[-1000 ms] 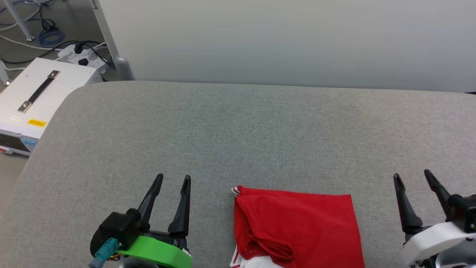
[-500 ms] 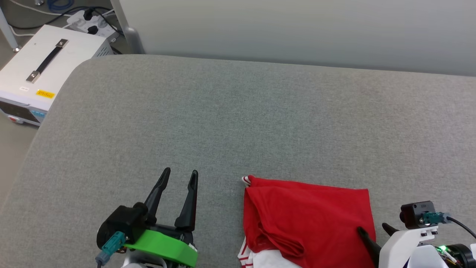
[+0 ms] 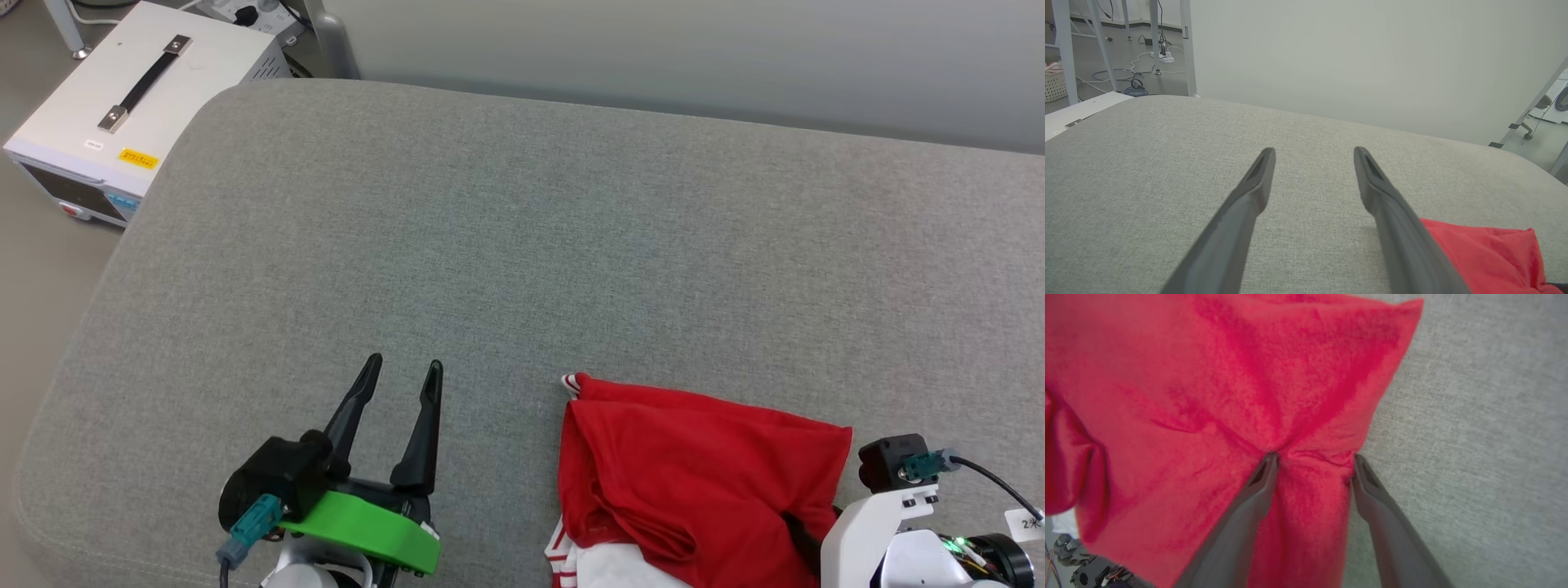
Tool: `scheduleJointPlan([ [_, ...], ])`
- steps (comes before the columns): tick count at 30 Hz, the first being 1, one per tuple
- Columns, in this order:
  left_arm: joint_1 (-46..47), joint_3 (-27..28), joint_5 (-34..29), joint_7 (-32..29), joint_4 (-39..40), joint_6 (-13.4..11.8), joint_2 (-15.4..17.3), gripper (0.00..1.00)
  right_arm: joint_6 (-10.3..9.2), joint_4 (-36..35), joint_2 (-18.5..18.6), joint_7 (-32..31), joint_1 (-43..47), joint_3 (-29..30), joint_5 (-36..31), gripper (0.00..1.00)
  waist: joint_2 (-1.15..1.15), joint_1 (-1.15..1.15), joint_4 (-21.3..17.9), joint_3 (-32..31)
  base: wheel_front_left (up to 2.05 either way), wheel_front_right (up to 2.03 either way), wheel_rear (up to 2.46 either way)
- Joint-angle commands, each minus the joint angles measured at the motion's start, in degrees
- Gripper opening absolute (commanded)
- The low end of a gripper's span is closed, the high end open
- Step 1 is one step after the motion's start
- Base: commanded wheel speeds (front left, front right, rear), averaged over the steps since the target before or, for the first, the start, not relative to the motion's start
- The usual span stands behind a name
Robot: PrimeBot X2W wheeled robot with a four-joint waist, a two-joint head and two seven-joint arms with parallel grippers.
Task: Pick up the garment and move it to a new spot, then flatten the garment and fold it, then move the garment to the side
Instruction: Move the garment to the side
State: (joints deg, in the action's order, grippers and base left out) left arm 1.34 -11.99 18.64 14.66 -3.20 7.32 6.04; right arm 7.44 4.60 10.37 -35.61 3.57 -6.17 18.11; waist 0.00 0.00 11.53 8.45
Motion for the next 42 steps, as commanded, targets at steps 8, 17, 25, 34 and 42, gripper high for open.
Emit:
scheduleJointPlan([
  [8,0.6,0.18,-0.39,0.34,-0.31,0.17,0.03,1.0,0.05,2.01,1.34,3.73,-1.27,-3.28,-0.73,0.0,0.0,0.0,-0.88,-1.2,0.0,0.0,0.0],
  [17,-0.42,-1.53,-0.6,0.34,0.07,0.17,0.47,1.0,0.05,-3.23,9.74,10.93,-6.7,-9.53,-6.83,0.0,0.0,0.0,-6.1,-3.05,0.0,0.0,0.0],
  [25,0.11,-4.79,-1.26,0.34,1.67,0.17,0.34,1.0,0.05,-9.49,22.64,8.51,-15.24,-18.35,-8.47,0.0,0.0,0.0,-18.05,-1.35,0.0,0.0,0.0],
  [34,3.84,-7.67,-2.26,0.34,4.56,0.17,1.8,1.0,0.05,-9.93,33.15,6.94,-24.8,-24.12,-8.4,0.0,0.0,0.0,-27.88,5.07,0.0,0.0,0.0],
  [42,8.57,-10.16,-3.42,0.34,8.59,0.17,5.33,1.0,0.05,-1.11,35.83,11.44,-30.14,-19.85,-8.62,0.0,0.0,0.0,-32.41,13.88,0.0,0.0,0.0],
])
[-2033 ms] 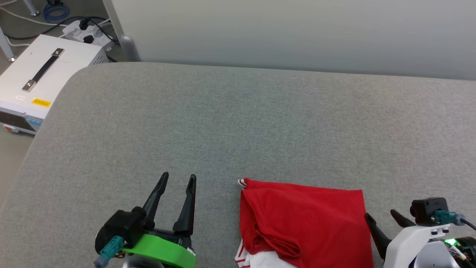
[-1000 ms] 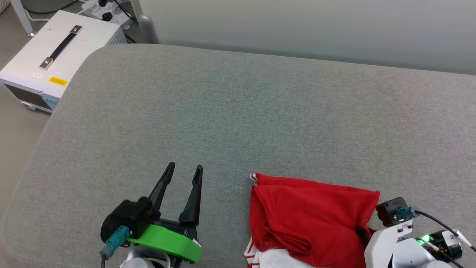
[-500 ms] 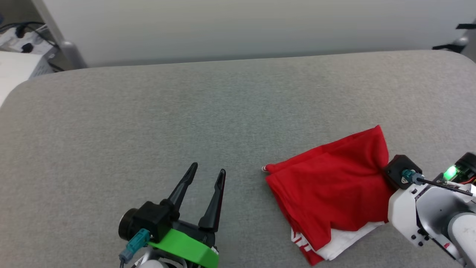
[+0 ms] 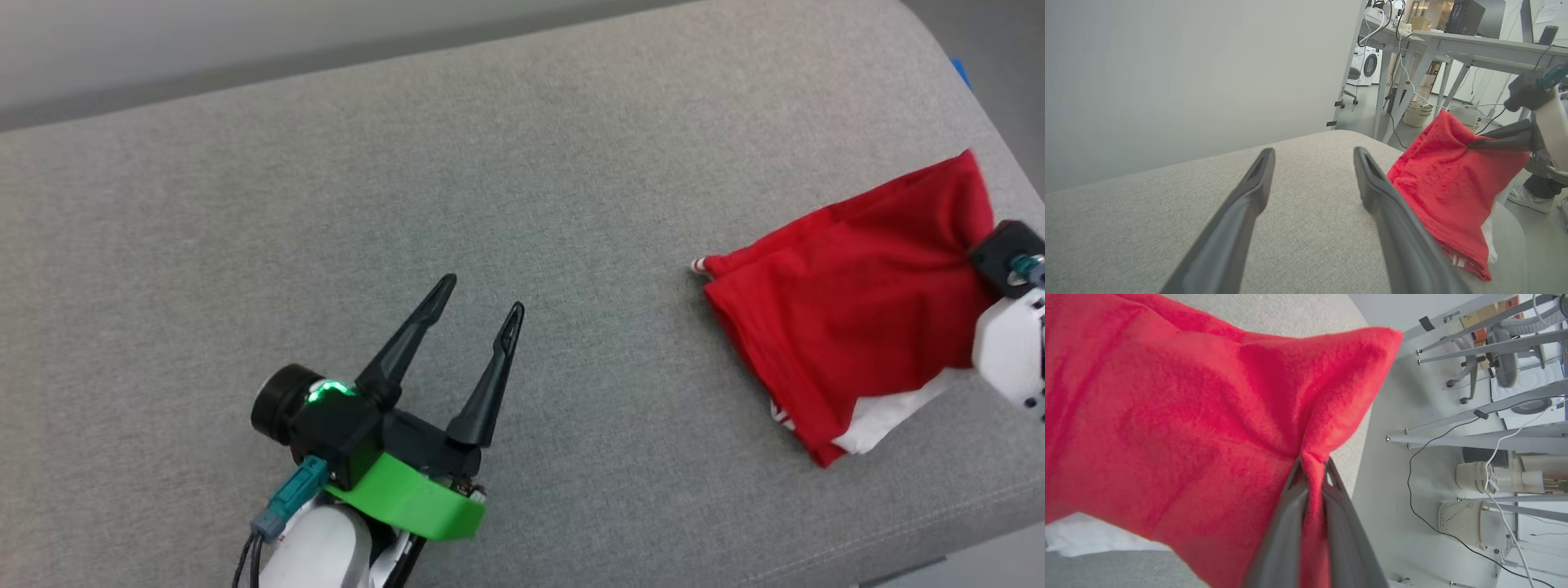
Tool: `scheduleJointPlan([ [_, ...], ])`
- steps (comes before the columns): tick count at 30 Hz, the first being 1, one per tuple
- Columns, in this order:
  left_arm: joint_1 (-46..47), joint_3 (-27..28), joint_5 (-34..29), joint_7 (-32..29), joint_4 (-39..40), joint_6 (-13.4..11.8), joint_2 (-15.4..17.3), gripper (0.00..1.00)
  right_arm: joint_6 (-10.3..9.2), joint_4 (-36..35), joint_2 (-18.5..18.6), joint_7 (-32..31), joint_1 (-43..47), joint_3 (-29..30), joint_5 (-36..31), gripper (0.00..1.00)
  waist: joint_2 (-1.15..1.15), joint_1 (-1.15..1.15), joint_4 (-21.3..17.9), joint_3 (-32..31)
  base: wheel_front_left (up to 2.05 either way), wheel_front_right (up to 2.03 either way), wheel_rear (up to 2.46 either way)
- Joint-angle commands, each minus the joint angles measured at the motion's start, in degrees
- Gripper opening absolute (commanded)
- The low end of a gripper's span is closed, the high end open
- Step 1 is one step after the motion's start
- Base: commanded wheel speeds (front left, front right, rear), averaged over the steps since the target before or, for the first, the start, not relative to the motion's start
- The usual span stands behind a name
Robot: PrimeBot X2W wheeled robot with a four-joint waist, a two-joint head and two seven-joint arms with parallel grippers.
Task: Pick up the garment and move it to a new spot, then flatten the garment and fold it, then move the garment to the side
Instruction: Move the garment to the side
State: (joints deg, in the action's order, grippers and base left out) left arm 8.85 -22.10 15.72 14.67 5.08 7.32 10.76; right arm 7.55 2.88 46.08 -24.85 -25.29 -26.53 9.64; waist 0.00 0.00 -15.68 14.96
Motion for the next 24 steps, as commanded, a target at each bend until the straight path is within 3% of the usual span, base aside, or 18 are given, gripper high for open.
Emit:
scheduleJointPlan([
  [1,1.53,-0.22,-0.61,0.33,0.8,0.17,1.08,1.0,-0.06,2.05,0.19,1.65,-1.89,1.34,-0.41,0.0,0.0,0.0,-5.51,8.42,0.0,0.0,0.0],
  [4,4.02,-1.17,-0.93,-0.44,3.86,0.17,3.4,1.0,-0.06,11.83,1.38,7.41,-4.99,6.52,-2.71,0.0,0.0,0.0,-5.78,13.45,0.0,0.0,0.0],
  [10,6.02,0.51,-1.05,-2.7,7.51,-0.12,6.03,1.0,-0.06,22.11,0.5,12.12,-7.41,13.87,-6.63,0.0,0.0,0.0,-4.64,18.06,0.0,0.0,0.0],
  [19,7.48,1.23,-1.44,-4.47,12.43,-0.61,7.55,1.0,-0.06,32.95,-2.82,20.74,-11.83,23.31,-13.21,0.0,0.0,0.0,-1.41,22.9,0.0,0.0,0.0],
  [24,7.66,1.28,-1.58,-4.48,13.49,-0.9,7.86,1.0,-0.06,37.71,-4.55,23.33,-14.04,24.86,-15.67,0.0,0.0,0.0,-0.28,23.88,0.0,0.0,0.0],
])
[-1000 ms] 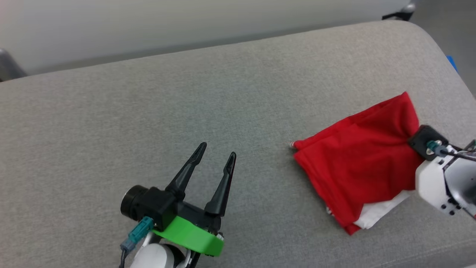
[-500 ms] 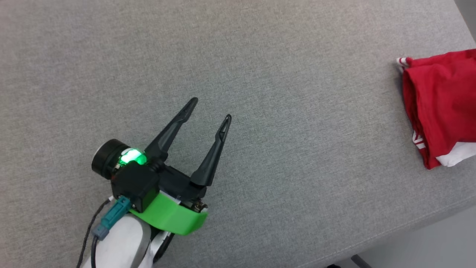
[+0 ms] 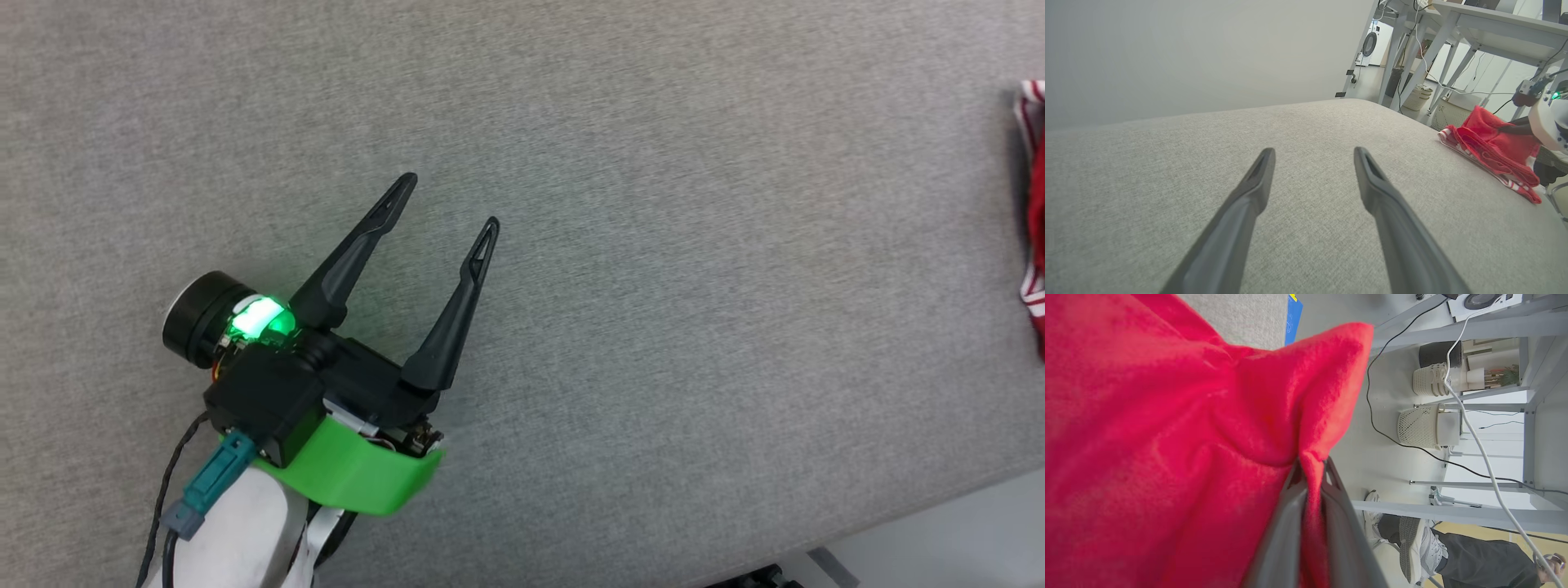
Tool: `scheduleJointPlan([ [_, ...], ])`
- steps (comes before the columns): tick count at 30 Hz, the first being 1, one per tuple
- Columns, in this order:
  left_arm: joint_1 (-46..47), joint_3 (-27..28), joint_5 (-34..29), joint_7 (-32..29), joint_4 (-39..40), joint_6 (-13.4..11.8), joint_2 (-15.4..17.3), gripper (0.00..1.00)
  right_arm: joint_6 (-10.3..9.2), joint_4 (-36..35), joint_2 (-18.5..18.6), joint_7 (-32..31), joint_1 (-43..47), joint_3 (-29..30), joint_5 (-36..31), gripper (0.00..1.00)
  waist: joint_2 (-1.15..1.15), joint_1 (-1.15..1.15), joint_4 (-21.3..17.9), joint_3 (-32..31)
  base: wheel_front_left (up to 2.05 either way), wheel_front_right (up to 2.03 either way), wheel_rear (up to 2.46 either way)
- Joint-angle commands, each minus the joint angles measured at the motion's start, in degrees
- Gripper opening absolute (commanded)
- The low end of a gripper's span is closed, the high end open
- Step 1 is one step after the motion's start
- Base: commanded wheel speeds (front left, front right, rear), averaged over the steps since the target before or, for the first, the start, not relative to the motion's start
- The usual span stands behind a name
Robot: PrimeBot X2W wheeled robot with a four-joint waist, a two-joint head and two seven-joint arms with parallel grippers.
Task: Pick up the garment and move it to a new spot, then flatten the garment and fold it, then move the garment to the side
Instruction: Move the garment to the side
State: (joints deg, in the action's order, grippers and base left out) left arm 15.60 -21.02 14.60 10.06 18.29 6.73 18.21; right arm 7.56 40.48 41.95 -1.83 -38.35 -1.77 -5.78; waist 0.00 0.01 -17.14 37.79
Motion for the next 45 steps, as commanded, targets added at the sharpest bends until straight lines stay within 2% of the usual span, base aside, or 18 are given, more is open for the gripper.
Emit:
scheduleJointPlan([
  [1,0.89,0.19,-0.43,0.24,0.29,-0.35,0.42,1.0,-0.08,1.08,-0.72,0.63,-1.36,0.41,-0.62,0.0,0.0,-0.01,1.38,1.01,0.0,0.0,0.0],
  [2,0.87,0.15,-0.38,0.34,0.23,-0.36,0.41,1.0,-0.08,1.85,-0.91,0.86,-1.61,0.62,-0.92,0.0,0.0,-0.01,1.55,0.9,0.0,0.0,0.0],
  [3,0.84,0.09,-0.31,0.49,0.07,-0.38,0.37,1.0,-0.08,2.71,-1.08,1.2,-1.89,0.83,-1.35,0.44,0.0,-0.01,1.74,0.69,0.0,0.0,0.0],
  [4,0.82,0.07,-0.27,0.63,-0.1,-0.43,0.32,1.0,-0.08,3.32,-1.19,1.55,-2.1,1.04,-1.74,0.95,0.0,-0.01,1.85,0.46,0.0,0.0,0.0],
  [5,0.77,0.02,-0.18,0.84,-0.34,-0.49,0.21,1.0,-0.08,4.09,-1.38,1.94,-2.36,1.4,-2.16,1.0,0.0,-0.01,1.98,0.13,0.0,0.0,0.0],
  [16,-0.19,-0.57,1.35,3.17,-4.89,-0.67,-1.41,1.0,-0.08,8.05,-1.65,6.59,-4.67,2.45,-5.0,1.0,0.0,-0.01,3.17,-6.45,0.0,0.0,0.0],
  [22,-2.75,0.74,3.04,4.51,-9.66,-1.14,-2.95,1.0,-0.08,5.67,-3.74,11.48,-5.17,2.03,0.16,1.0,0.0,-0.01,4.5,-14.59,0.0,0.0,0.0],
  [27,-5.94,2.89,4.31,4.88,-13.38,-1.74,-4.6,1.0,-0.08,-0.82,-6.59,13.07,-2.55,0.65,8.9,1.0,0.0,-0.01,6.6,-22.33,0.0,0.0,0.0],
  [30,-8.02,4.39,4.68,4.91,-15.72,-2.46,-6.15,1.0,-0.08,-5.91,-8.03,11.41,1.1,1.52,15.4,1.0,0.0,-0.01,8.46,-26.83,0.0,0.0,0.0],
  [34,-10.46,6.32,4.89,4.92,-17.28,-2.9,-8.31,1.0,-0.08,-14.65,-9.7,8.98,7.7,2.5,20.41,1.0,0.0,-0.01,10.97,-31.04,0.0,0.0,0.0],
  [39,-13.29,8.98,4.96,4.93,-19.08,-3.33,-9.9,1.0,-0.08,-25.91,-14.41,7.21,16.41,5.73,22.84,1.0,0.0,-0.01,13.64,-34.52,0.0,0.0,0.0],
  [45,-15.83,11.06,4.14,4.93,-19.54,-3.53,-11.01,1.0,-0.08,-36.85,-22.78,6.77,27.04,7.18,21.82,1.0,0.0,-0.01,16.58,-37.1,0.0,0.0,0.0],
])
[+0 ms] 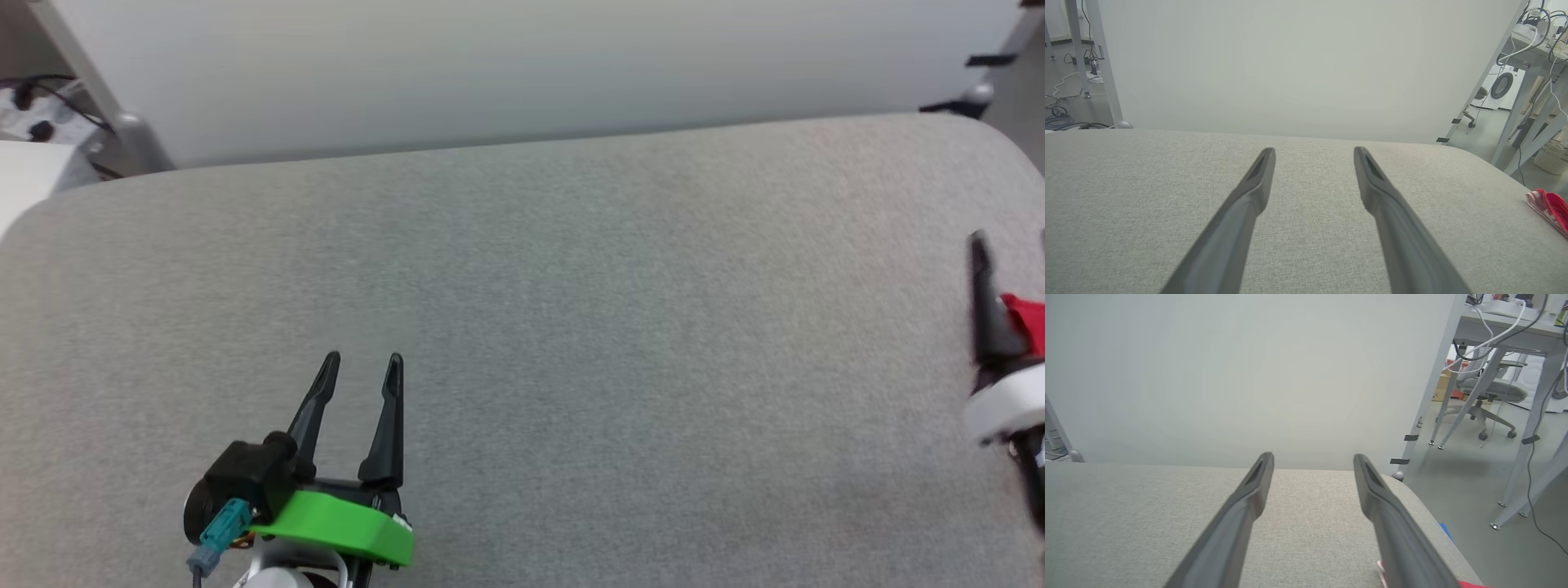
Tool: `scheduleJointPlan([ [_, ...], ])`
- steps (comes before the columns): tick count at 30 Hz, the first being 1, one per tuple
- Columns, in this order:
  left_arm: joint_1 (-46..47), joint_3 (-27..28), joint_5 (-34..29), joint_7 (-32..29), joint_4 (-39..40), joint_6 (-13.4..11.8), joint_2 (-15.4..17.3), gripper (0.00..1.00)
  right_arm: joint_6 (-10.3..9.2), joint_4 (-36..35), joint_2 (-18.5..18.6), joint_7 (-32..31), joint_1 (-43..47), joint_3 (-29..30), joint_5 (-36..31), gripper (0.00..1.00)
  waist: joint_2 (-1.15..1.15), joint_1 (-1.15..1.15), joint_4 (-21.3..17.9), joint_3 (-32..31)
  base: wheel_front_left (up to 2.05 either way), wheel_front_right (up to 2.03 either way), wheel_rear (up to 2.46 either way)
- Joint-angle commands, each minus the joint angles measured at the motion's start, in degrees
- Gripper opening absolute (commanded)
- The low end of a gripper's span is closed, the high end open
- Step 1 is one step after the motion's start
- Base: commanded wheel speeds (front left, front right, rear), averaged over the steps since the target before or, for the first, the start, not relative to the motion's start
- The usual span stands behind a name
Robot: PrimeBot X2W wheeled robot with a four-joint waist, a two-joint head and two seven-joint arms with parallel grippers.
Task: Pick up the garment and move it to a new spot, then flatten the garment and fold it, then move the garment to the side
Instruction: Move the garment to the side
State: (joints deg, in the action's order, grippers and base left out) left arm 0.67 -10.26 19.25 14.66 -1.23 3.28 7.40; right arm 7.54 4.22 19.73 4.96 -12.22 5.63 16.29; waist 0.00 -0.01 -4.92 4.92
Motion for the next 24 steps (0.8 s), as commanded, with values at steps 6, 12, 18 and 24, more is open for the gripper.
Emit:
scheduleJointPlan([
  [6,-2.39,1.52,-1.14,0.33,-1.21,0.55,-1.12,1.0,-0.05,-4.05,-6.37,0.68,8.08,-0.84,-0.86,1.0,0.0,0.01,6.1,-5.05,0.0,0.0,0.0],
  [12,-3.61,3.76,-2.43,0.33,-2.89,0.84,-2.22,1.0,-0.05,-4.4,-11.18,3.36,12.52,-2.06,-2.31,1.0,0.0,0.01,6.61,-5.33,0.0,0.0,0.0],
  [18,-4.15,5.37,-4.33,0.33,-3.57,1.28,-3.19,1.0,-0.05,-2.57,-13.44,5.72,14.06,-2.58,-3.01,1.0,0.0,0.01,6.63,-5.31,0.0,0.0,0.0],
  [24,-4.41,6.38,-5.48,0.33,-4.12,2.26,-4.03,1.0,-0.05,-1.56,-14.08,6.39,13.89,-3.29,-3.74,1.0,0.0,0.01,6.75,-5.52,0.0,0.0,0.0],
])
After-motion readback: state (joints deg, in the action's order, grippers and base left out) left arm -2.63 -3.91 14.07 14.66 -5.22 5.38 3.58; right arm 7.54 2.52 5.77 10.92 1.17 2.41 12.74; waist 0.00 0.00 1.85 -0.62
